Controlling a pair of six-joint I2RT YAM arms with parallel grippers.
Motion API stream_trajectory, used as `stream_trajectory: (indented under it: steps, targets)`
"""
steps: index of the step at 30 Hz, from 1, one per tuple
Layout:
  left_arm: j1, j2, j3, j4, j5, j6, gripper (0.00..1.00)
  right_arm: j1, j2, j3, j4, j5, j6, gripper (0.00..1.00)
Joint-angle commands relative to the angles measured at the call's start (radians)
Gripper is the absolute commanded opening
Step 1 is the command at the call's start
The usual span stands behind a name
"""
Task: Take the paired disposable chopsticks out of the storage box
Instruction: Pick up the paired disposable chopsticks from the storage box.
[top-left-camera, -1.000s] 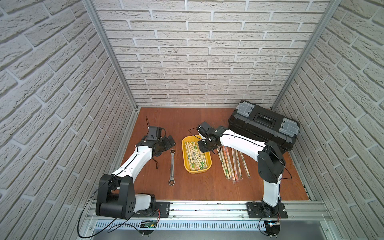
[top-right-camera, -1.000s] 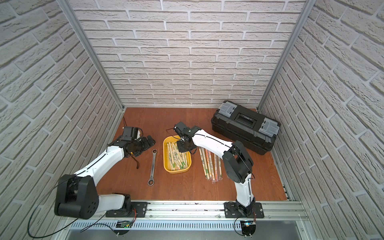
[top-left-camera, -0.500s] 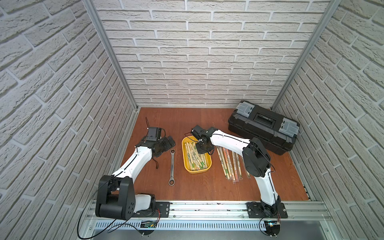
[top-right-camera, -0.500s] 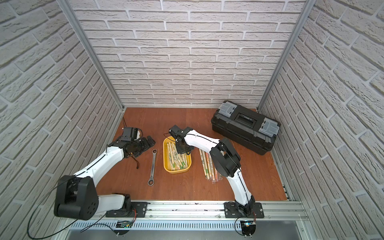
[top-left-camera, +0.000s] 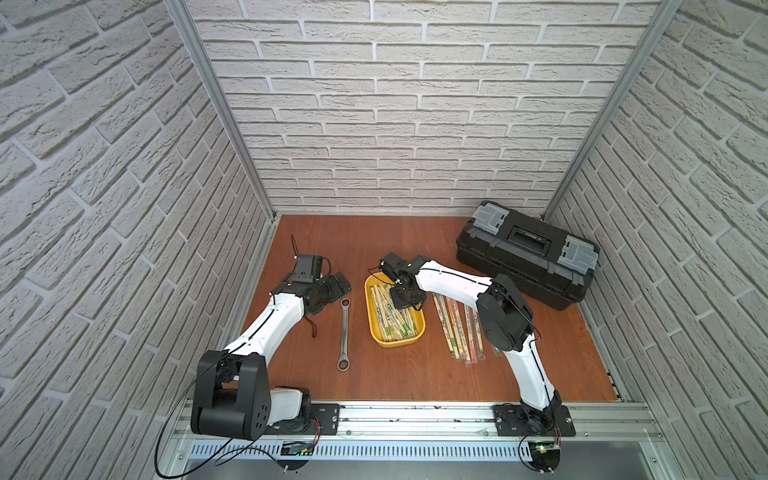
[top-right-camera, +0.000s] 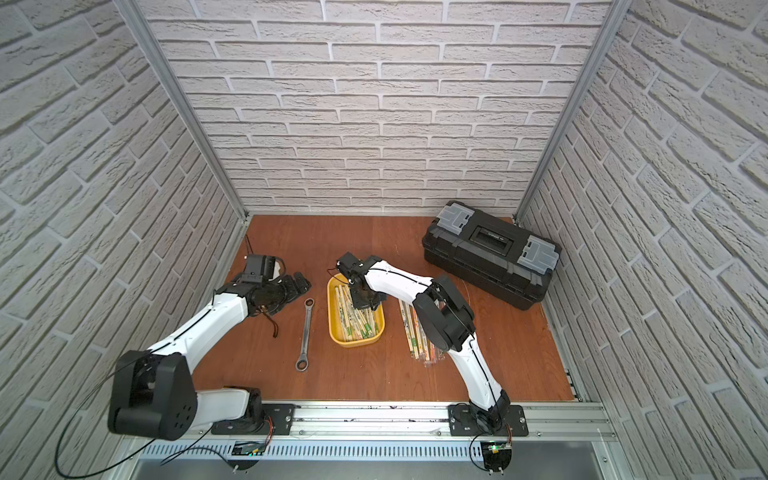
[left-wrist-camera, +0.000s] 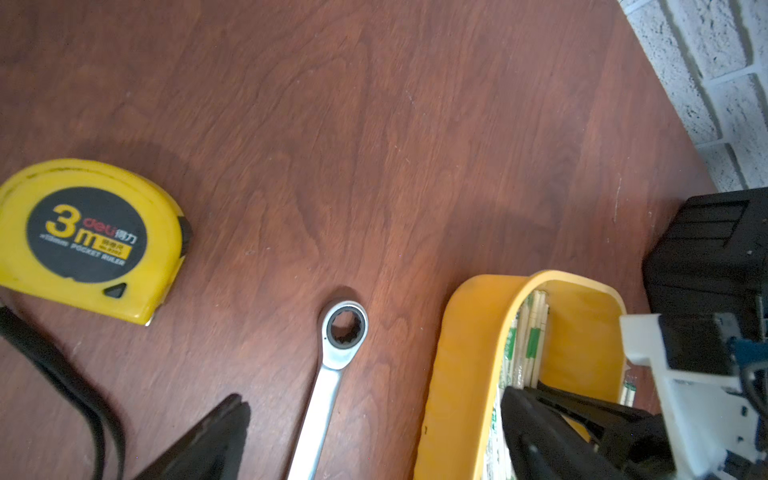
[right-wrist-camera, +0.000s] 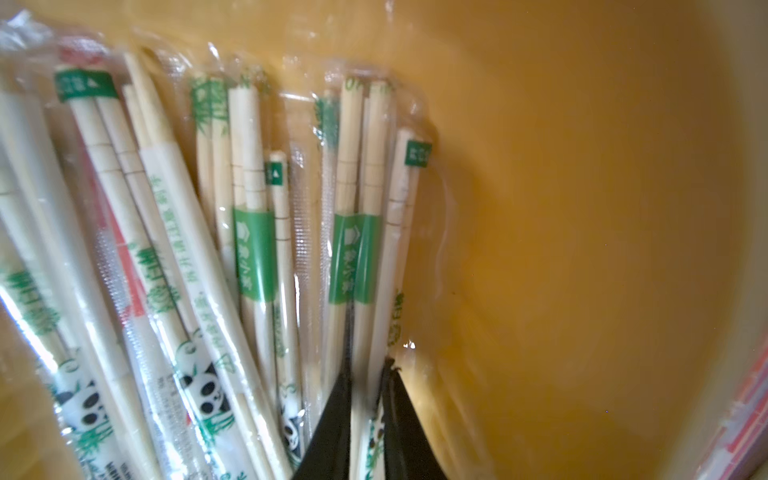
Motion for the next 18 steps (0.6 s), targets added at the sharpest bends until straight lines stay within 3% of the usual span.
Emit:
stream_trajectory:
  steps: [1, 10, 18]
  targets:
    - [0.006, -0.017, -0.013, 0.025, 0.007, 0.005, 0.98, 0.004, -0.018, -0.002, 0.0, -0.008, 0.014, 0.1]
    - [0.006, -0.02, -0.008, 0.024, 0.009, 0.002, 0.98, 0.005, -0.117, -0.042, 0.026, -0.042, 0.024, 0.02]
    - [0.005, -0.017, 0.001, 0.017, 0.009, 0.005, 0.98, 0.004, -0.175, -0.065, 0.051, -0.067, 0.031, 0.02]
